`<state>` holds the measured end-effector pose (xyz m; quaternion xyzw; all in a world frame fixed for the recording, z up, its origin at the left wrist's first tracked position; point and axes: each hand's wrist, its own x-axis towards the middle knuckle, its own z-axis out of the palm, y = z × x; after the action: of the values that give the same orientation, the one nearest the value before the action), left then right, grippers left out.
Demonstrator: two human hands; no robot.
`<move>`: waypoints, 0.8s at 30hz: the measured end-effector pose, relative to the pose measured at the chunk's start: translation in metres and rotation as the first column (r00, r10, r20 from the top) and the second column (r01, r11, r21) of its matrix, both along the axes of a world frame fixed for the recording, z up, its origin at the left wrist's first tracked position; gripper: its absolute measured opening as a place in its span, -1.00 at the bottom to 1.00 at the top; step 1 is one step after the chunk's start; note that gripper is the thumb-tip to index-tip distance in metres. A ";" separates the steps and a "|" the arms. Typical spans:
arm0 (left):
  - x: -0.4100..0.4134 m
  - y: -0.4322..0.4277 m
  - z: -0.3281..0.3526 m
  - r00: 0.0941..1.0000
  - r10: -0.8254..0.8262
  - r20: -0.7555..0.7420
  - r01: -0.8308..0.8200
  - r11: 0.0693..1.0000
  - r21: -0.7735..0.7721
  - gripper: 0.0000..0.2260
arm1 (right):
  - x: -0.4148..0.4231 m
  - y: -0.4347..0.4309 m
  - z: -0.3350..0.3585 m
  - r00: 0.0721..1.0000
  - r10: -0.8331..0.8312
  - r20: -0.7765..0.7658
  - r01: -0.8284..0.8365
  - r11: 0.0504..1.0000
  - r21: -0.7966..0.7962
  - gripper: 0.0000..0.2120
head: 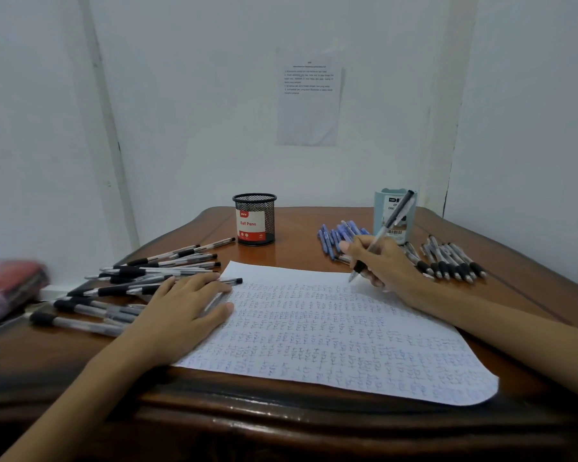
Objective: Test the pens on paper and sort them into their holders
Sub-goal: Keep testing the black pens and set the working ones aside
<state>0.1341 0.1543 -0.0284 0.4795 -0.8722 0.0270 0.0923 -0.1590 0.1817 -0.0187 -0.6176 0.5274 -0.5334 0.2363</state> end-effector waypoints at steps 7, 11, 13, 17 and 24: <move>0.002 -0.001 -0.001 1.000 0.004 0.005 -0.004 1.000 0.013 0.11 | -0.002 0.006 0.016 0.992 -0.078 0.098 0.081 0.996 -0.023 -0.69; 0.002 -0.002 -0.001 1.000 0.001 -0.001 -0.001 1.000 0.013 0.10 | -0.005 0.006 0.018 0.996 -0.066 0.065 0.069 0.997 -0.040 -0.88; 0.001 -0.001 -0.001 1.000 -0.004 -0.006 0.004 1.000 0.000 -0.06 | -0.003 0.007 0.016 0.999 -0.031 0.033 0.032 0.999 -0.035 -0.80; 0.000 -0.001 -0.001 1.000 0.003 0.003 -0.003 1.000 0.012 -0.11 | -0.001 0.008 0.014 1.000 0.003 -0.013 -0.003 1.000 -0.025 -0.82; 0.001 0.000 0.000 1.000 0.010 0.009 -0.010 1.000 0.016 -0.09 | -0.001 0.009 0.015 1.000 -0.012 -0.021 0.012 0.999 -0.042 -0.97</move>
<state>0.1349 0.1542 -0.0283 0.4846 -0.8703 0.0227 0.0845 -0.1596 0.1909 -0.0036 -0.6248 0.5223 -0.5393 0.2146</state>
